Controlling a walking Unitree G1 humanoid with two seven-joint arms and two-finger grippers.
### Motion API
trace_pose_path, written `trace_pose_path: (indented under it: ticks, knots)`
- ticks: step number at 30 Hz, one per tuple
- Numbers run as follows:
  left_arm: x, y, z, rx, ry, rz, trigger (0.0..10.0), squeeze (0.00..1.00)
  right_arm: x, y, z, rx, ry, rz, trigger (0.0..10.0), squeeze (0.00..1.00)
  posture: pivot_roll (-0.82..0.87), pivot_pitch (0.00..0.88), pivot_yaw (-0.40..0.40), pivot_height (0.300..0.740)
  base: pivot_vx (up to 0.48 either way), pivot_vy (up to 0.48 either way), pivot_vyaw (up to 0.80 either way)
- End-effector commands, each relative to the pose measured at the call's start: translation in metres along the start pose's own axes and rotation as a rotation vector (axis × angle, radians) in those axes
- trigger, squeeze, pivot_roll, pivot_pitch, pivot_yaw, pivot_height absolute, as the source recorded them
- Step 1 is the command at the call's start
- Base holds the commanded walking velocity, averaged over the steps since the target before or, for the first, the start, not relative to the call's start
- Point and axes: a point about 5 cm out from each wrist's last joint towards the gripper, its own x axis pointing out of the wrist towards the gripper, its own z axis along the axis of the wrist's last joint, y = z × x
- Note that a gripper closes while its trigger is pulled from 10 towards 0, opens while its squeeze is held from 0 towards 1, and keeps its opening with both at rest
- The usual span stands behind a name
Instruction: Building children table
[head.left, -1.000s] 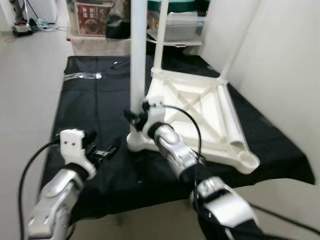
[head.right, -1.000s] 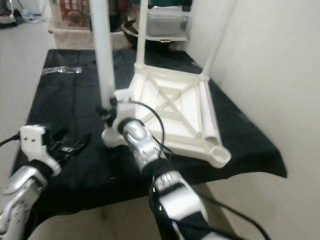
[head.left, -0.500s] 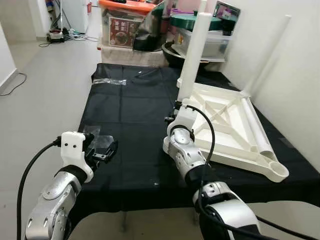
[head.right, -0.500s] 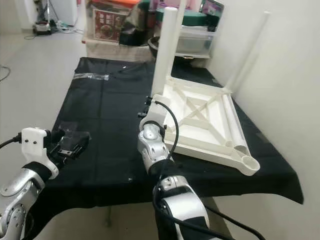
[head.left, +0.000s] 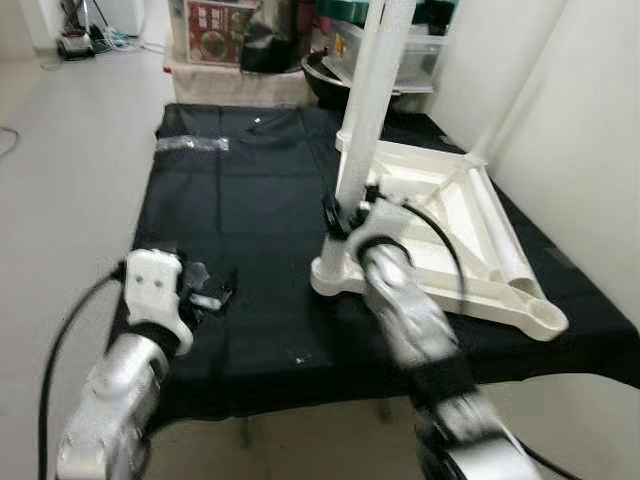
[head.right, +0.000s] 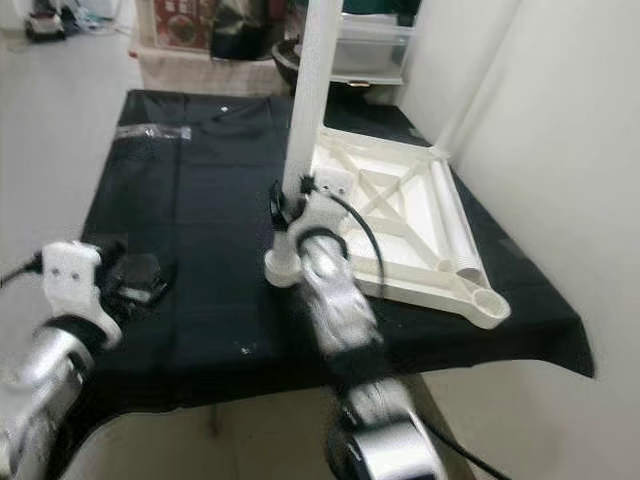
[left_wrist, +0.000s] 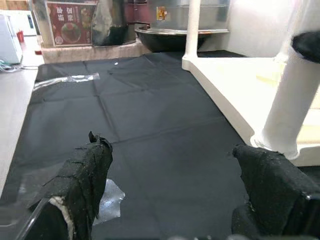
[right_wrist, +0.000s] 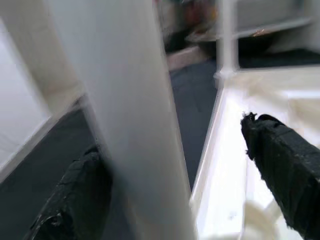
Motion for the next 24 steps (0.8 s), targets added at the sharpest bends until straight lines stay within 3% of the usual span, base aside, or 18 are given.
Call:
trace_pose_path:
  ticks: [1,2,3,5,7,9,10,12,16,19,21,24]
  knots:
    - [-0.001,-0.007,0.001,0.013,0.007,0.006,10.0,0.00,-0.013,-0.002,-0.003,0.055,0.058,0.111,10.0,0.88,0.06,0.000,-0.109,0.740,0.000,0.000,0.00]
    - [-0.001,-0.007,0.001,0.013,0.007,0.006,10.0,0.00,-0.013,-0.002,-0.003,0.055,0.058,0.111,10.0,0.88,0.06,0.000,-0.109,0.740,0.000,0.000,0.00]
    - [-0.003,-0.009,0.000,0.009,0.010,0.024,10.0,0.00,-0.024,-0.007,-0.011,0.073,0.108,0.177,10.0,0.00,0.06,0.000,-0.108,0.740,0.000,0.000,0.00]
    - [-0.004,-0.010,0.000,0.008,0.011,0.040,10.0,0.00,-0.032,-0.013,-0.018,0.079,0.153,0.210,10.0,0.00,0.06,0.000,-0.107,0.740,0.000,0.000,0.00]
    - [-0.006,-0.014,-0.004,0.025,0.025,0.050,10.0,0.00,-0.043,-0.018,-0.025,0.004,0.206,0.287,10.0,0.00,0.05,0.000,-0.102,0.740,0.000,0.000,0.00]
    - [-0.006,-0.014,-0.004,0.025,0.025,0.050,10.0,0.00,-0.043,-0.018,-0.025,0.004,0.206,0.287,10.0,0.00,0.05,0.000,-0.102,0.740,0.000,0.000,0.00]
    - [-0.007,-0.016,-0.005,0.047,0.027,0.047,10.0,0.00,-0.042,-0.016,-0.031,-0.094,0.265,0.313,10.0,0.00,0.05,0.000,-0.101,0.740,0.000,0.000,0.00]
    - [-0.007,-0.016,-0.005,0.047,0.027,0.047,10.0,0.00,-0.042,-0.016,-0.031,-0.094,0.265,0.313,10.0,0.00,0.05,0.000,-0.101,0.740,0.000,0.000,0.00]
    - [-0.005,-0.013,-0.009,0.042,0.033,0.085,10.0,0.00,-0.041,-0.018,-0.031,-0.147,0.170,0.291,10.0,0.00,0.05,0.000,-0.099,0.740,0.000,-0.457,0.00]
    - [-0.005,-0.011,-0.012,0.045,0.043,0.101,10.0,0.00,-0.043,-0.016,-0.027,-0.126,0.129,0.295,10.0,0.00,0.06,0.000,-0.102,0.740,0.000,-0.480,0.00]
    - [-0.005,-0.010,-0.017,0.058,0.062,0.114,10.0,0.00,-0.041,-0.012,-0.023,-0.148,0.106,0.308,10.0,0.00,0.06,0.000,-0.101,0.740,0.000,0.000,0.00]
    - [-0.005,-0.009,-0.021,0.049,0.079,0.125,10.0,0.00,-0.034,-0.007,-0.018,-0.107,0.098,0.292,10.0,0.00,0.07,0.000,-0.107,0.740,0.000,0.000,0.53]
